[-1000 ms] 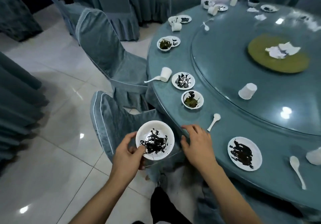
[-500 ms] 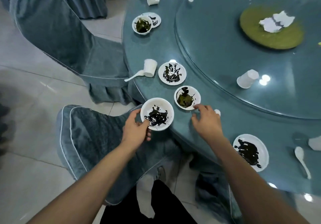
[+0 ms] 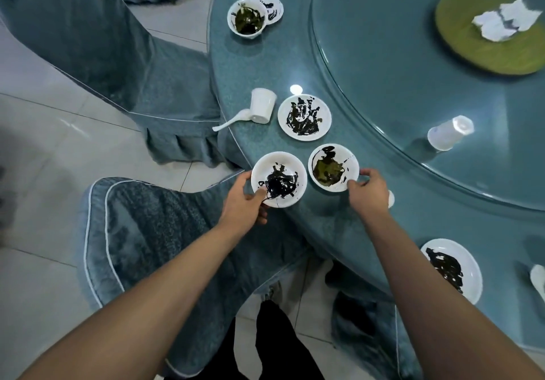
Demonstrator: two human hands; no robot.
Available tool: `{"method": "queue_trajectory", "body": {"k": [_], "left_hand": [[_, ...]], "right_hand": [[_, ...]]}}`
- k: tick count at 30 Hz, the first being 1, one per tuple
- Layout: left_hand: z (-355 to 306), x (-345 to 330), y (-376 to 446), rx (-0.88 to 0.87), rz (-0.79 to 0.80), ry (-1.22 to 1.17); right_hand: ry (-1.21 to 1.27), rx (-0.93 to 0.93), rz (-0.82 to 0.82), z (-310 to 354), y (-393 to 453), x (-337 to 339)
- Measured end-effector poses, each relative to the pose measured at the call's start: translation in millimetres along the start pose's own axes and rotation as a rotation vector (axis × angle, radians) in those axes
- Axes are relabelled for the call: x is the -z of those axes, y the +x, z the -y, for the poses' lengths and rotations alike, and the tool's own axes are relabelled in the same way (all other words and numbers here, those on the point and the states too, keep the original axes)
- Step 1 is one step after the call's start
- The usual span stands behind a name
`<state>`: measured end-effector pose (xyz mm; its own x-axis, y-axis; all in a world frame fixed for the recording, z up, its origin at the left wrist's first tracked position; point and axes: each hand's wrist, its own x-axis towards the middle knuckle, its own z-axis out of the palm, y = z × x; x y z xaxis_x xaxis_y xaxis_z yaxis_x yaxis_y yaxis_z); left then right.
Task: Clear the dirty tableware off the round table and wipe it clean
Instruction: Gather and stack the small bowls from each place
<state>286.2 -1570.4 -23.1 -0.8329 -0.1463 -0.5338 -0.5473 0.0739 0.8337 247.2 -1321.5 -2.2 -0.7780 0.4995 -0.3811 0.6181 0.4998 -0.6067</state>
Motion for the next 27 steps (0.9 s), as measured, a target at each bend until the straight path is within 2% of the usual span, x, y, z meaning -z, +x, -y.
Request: {"method": "queue_trajectory", "body": {"k": [5,8,11,13,15,19,24,27], "left_hand": [[-2.2,2.7,1.8,-0.022,-0.041,0.027],[-3.6,0.7,3.0,0.037,-0.058,-0.1],[-4.0,0.1,1.4,0.071,-0.069,-0.186],[-6.4,-0.1,-0.4,0.087,-0.063,-0.22],[-7.9,-0.2,-1.1,0.106,-0.064,-0.247],[-7.1,-1.6,-4.2,0.093,-0.069,-0.271],[-3.0,-7.3,-10.1,0.022,-0.083,-0.161],[-4.8,-13.9,-10.3,0.003,-0.151,-0.174]], "right_hand": [[0.215,0.111,-0.095,7.3,-7.4,7.9],[0.413,0.236,-0.02,24.8,-22.7,14.7],[0.488,0.384,0.129,45.4,-41.2,14.2],[0.438,0.432,0.252,51.3,-48.3,3.8],[0.309,0.447,0.291,49.7,-49.8,-11.3],[0.037,0.489,0.189,41.5,-47.4,-27.3],[0.004,0.477,0.167,32.3,-49.8,-20.6],[-0.002,0.469,0.169,21.6,-51.3,-14.7]]}}
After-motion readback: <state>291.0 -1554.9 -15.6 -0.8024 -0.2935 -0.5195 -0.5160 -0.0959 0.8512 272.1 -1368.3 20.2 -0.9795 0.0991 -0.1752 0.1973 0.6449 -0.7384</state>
